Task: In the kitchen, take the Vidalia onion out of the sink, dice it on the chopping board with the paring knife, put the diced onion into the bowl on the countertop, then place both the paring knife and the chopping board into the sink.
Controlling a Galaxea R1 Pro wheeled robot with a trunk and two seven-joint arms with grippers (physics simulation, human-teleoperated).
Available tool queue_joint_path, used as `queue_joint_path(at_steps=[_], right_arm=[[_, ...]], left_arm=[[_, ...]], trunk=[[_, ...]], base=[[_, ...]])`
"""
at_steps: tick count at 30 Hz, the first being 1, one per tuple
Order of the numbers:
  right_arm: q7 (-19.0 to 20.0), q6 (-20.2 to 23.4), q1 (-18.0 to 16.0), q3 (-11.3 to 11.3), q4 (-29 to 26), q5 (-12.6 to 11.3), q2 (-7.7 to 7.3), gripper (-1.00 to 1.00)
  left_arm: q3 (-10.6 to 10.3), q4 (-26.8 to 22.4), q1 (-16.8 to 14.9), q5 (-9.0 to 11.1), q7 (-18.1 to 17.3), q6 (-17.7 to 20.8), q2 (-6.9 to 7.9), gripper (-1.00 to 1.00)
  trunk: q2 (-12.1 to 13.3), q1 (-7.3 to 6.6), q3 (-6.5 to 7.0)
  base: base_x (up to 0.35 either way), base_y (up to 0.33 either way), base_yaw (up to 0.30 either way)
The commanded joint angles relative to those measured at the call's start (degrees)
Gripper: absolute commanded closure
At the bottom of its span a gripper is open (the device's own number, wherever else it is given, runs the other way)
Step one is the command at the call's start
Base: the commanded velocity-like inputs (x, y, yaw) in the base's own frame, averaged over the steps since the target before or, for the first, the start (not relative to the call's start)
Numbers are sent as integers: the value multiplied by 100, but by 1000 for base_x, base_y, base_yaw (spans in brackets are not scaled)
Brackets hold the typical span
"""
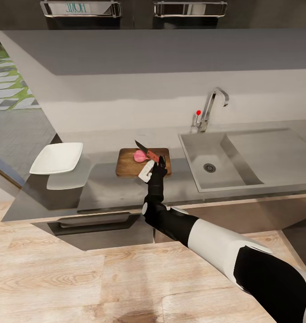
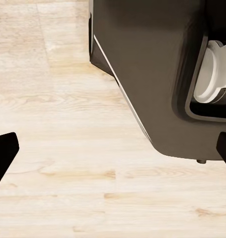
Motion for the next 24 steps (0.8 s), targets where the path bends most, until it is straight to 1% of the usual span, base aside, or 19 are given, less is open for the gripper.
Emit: queue_joint_path(at_steps=[1,24], right_arm=[[-18,54,-8,23,-1,11,1,100],[-25,82,-8,17,-3,20,1,100]], left_arm=[[-36,-9,3,59,-8,-8,6,-100],[-36,-9,3,59,-8,-8,6,-100]], trunk=[[-10,3,-8],[-10,3,-8]], base=[[0,0,0],[0,0,0]])
